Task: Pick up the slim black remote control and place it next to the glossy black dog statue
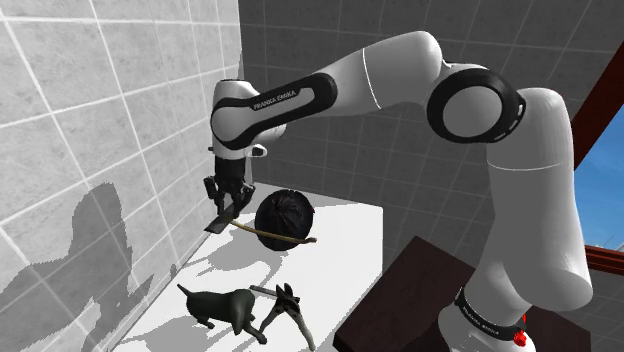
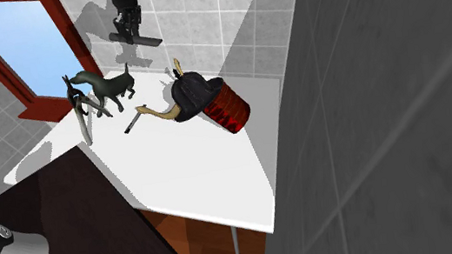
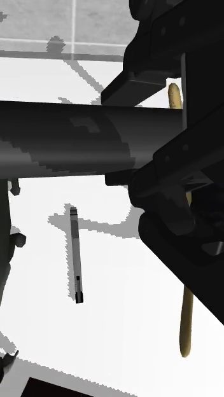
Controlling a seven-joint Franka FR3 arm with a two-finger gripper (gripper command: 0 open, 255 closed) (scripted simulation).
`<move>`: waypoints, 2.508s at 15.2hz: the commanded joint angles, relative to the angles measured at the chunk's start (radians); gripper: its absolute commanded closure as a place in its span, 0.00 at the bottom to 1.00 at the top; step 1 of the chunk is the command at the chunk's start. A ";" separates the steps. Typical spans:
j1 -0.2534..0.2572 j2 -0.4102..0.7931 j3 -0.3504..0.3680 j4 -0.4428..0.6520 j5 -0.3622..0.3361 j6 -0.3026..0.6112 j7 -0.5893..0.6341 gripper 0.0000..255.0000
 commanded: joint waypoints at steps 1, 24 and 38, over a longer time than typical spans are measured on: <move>0.030 0.040 0.007 0.063 -0.010 -0.014 0.044 1.00; 0.241 0.555 0.020 0.794 -0.087 -0.186 0.272 1.00; 0.239 0.616 0.020 0.716 -0.083 -0.049 0.248 1.00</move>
